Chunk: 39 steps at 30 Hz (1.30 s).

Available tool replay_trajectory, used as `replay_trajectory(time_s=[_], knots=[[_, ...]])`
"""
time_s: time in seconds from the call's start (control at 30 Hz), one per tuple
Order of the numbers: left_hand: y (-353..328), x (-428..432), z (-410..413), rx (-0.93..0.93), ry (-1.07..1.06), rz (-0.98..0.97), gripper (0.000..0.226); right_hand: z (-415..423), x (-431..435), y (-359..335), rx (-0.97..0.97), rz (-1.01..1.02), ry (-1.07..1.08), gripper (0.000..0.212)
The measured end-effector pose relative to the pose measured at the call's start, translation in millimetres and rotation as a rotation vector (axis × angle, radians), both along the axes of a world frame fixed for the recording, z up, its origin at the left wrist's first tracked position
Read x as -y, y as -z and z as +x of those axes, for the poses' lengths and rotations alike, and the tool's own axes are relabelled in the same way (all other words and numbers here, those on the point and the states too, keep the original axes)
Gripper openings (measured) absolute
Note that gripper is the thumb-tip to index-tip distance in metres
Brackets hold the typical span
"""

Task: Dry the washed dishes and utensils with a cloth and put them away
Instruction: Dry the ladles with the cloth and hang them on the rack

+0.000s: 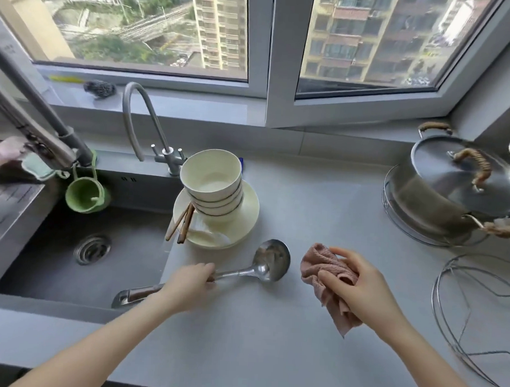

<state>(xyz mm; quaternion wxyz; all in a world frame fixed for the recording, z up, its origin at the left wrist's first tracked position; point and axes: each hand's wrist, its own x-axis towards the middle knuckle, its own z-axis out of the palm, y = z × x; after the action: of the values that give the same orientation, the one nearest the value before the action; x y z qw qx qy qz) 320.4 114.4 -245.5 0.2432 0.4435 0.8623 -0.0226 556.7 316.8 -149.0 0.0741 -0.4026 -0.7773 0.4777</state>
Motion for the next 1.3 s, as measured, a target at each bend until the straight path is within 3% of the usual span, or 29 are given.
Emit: replay_trajectory(time_s=[0.1, 0.37, 0.67, 0.77, 0.87, 0.97, 1.07, 1.2, 1.3], knots=[[-22, 0, -6, 0.014, -0.009, 0.048, 0.014, -9, 13, -3, -0.025, 0.076, 0.068, 0.032], [-81, 1, -22, -0.097, -0.016, -0.1, 0.02, -65, 58, -6, -0.035, 0.219, 0.023, 0.04], [-131, 104, -91, -0.023, -0.141, -0.321, 0.031, -104, 92, -10, -0.085, 0.202, -0.055, 0.037], [-132, 138, -120, 0.138, -0.238, -0.368, 0.029, -118, 104, -9, -0.096, 0.194, -0.086, 0.036], [-121, 163, -146, 0.503, -0.529, -0.345, 0.028, -128, 118, -6, -0.092, 0.198, -0.133, 0.034], [-110, 179, -157, 0.62, -0.643, -0.303, 0.029, -133, 128, -2, -0.074, 0.222, -0.172, 0.035], [-109, 177, -159, 0.517, -0.573, -0.255, 0.029, -137, 135, -1, -0.062, 0.24, -0.198, 0.035], [-117, 166, -164, 0.092, -0.328, -0.289, 0.027, -149, 145, -4, -0.088, 0.257, -0.213, 0.037], [-131, 157, -164, -0.112, -0.225, -0.301, 0.029, -168, 161, -4, -0.154, 0.289, -0.235, 0.04]])
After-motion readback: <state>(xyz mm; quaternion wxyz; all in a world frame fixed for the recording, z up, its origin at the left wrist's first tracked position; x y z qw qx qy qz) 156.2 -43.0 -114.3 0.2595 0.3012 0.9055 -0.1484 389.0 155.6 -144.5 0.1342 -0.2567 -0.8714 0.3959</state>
